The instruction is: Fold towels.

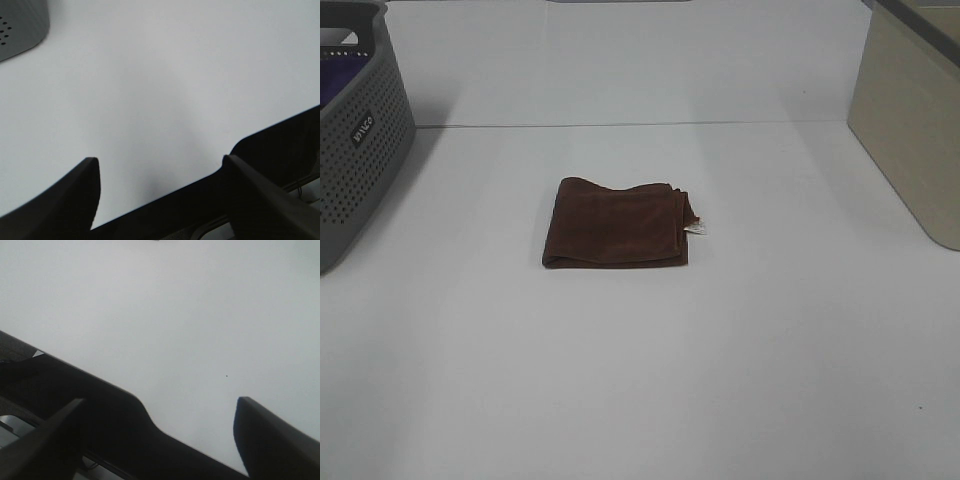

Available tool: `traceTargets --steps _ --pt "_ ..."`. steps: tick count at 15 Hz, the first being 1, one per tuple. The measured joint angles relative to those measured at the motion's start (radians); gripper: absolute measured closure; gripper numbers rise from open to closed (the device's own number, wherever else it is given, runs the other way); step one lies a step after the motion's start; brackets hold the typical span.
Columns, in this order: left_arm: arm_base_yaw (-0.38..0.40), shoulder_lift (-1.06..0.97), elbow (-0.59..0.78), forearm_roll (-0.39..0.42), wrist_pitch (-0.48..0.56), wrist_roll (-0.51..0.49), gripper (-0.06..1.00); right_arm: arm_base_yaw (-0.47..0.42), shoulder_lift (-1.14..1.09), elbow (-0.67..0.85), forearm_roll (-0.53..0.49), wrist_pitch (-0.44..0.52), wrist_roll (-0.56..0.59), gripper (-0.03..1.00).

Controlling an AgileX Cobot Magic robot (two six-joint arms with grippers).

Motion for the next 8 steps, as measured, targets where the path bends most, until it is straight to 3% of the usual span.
traceTargets --steps 8 --pt "0.000 0.000 0.002 0.000 0.000 0.038 0.31 0.000 0.000 0.000 0.000 0.000 -0.006 0.20"
